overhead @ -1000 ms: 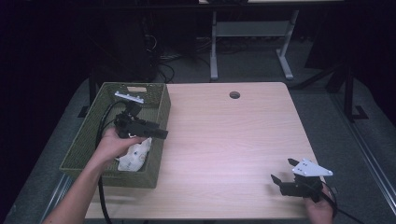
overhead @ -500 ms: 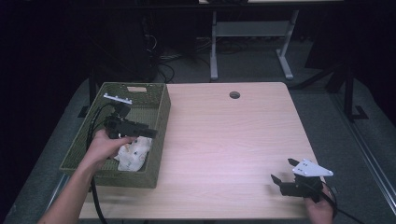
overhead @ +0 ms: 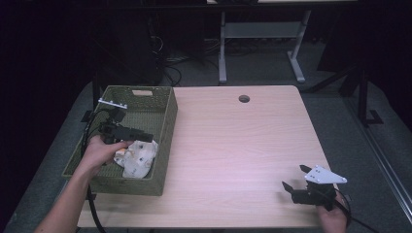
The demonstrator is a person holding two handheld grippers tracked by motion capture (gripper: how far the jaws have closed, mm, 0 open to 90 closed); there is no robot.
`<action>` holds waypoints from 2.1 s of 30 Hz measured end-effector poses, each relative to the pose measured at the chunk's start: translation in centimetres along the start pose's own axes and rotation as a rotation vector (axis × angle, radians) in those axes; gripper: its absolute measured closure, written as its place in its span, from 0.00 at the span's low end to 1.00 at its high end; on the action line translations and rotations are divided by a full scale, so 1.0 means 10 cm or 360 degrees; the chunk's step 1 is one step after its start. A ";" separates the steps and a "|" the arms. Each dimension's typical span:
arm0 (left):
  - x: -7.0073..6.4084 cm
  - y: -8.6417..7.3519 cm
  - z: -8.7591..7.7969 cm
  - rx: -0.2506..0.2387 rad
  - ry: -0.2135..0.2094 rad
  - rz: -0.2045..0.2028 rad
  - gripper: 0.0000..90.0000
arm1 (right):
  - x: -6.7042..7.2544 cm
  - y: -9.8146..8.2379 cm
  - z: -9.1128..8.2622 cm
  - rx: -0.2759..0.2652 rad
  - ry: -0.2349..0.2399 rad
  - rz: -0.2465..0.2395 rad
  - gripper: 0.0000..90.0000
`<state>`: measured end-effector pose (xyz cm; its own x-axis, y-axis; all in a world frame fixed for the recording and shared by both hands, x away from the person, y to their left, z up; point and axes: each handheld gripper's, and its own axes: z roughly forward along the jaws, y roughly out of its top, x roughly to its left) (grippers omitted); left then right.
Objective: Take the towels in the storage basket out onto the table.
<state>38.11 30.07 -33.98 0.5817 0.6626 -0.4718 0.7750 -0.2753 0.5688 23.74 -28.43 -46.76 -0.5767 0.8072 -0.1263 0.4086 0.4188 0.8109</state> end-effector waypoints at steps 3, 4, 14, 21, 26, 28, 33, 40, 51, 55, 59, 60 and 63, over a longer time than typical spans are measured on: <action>0.06 -0.02 -0.01 0.0013 0.0027 -0.0025 0.26 | 0.00 0.00 0.00 0.0000 0.0001 0.0000 0.15; 0.08 -0.03 -0.01 0.0010 0.0033 -0.0042 0.26 | 0.00 0.00 0.00 0.0001 0.0001 0.0002 0.15; 0.30 -0.09 -0.01 0.0075 0.0193 -0.0135 0.26 | 0.00 0.00 0.00 0.0001 0.0001 0.0004 0.15; 0.41 -0.12 0.06 0.0169 0.0353 -0.0188 0.28 | -0.01 0.00 -0.01 -0.0003 -0.0003 0.0010 0.15; 0.50 -0.17 0.12 0.0213 0.0411 -0.0257 0.29 | -0.01 0.00 -0.02 -0.0006 -0.0001 0.0009 0.15; 0.51 -0.18 0.14 0.0231 0.0441 -0.0260 0.30 | -0.01 0.00 -0.02 -0.0007 0.0000 0.0008 0.15; 0.55 -0.20 0.19 0.0304 0.0567 -0.0270 0.31 | 0.00 0.00 -0.02 -0.0005 0.0001 0.0007 0.15; 0.55 -0.19 0.35 0.0452 0.0726 -0.0225 0.34 | 0.00 0.00 -0.02 -0.0005 0.0000 0.0005 0.15; 0.59 -0.18 0.56 0.0640 0.0870 -0.0198 0.40 | 0.00 0.00 -0.02 -0.0010 -0.0001 0.0006 0.15; 0.60 -0.20 0.61 0.0700 0.0920 -0.0173 0.42 | 0.00 0.00 -0.02 -0.0013 0.0000 -0.0003 0.15; 0.59 -0.22 0.66 0.0725 0.0944 -0.0148 0.43 | 0.00 0.00 -0.03 -0.0011 -0.0006 -0.0002 0.15; 0.57 -0.22 0.67 0.0745 0.0951 -0.0118 0.44 | 0.00 0.00 -0.03 -0.0013 -0.0008 0.0003 0.15; 0.56 -0.22 0.68 0.0765 0.0973 -0.0095 0.48 | -0.01 -0.01 -0.03 -0.0014 -0.0013 0.0005 0.15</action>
<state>41.33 29.62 -42.49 0.4042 0.9137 0.0421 0.9040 -0.4061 0.1339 23.56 -28.67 -46.62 -0.5698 0.8117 -0.1285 0.4042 0.4130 0.8162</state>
